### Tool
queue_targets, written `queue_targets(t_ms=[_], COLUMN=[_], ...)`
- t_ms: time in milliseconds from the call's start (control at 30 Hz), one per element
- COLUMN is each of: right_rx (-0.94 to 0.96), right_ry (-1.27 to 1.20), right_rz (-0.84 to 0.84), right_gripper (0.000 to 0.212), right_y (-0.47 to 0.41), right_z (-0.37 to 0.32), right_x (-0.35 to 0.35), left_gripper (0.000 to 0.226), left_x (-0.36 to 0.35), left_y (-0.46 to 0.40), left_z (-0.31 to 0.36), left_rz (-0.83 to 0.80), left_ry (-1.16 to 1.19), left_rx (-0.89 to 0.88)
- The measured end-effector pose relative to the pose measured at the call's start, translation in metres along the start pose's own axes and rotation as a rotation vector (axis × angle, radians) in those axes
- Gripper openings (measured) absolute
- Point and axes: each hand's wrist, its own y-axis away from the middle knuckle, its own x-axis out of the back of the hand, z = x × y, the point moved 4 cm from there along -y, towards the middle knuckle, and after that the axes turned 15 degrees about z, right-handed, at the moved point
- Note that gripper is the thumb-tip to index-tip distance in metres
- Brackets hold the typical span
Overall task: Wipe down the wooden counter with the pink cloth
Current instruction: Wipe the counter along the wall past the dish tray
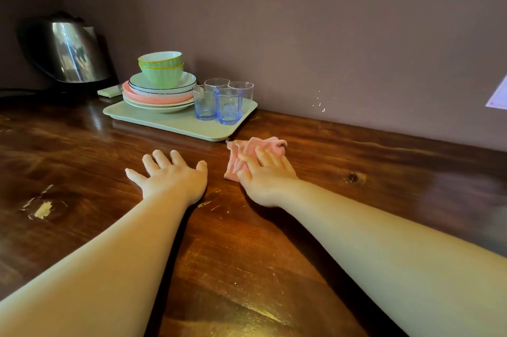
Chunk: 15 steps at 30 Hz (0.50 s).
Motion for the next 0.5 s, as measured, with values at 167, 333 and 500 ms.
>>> queue_targets(t_ms=[167, 333, 500], right_rx=[-0.020, 0.063, 0.061], right_ry=[-0.005, -0.051, -0.052], right_rz=[0.008, -0.032, -0.011], right_gripper=[0.056, 0.057, 0.057], right_y=[-0.010, 0.015, 0.013], right_z=[-0.003, -0.012, -0.018], right_x=[0.009, 0.001, 0.009], left_gripper=[0.076, 0.071, 0.063], left_x=[0.003, 0.004, 0.016], left_y=[0.001, -0.003, -0.006], left_z=[0.000, -0.005, -0.009], left_rz=[-0.005, -0.030, -0.094], left_ry=[0.011, 0.128, 0.289], left_rx=[0.000, -0.023, -0.147])
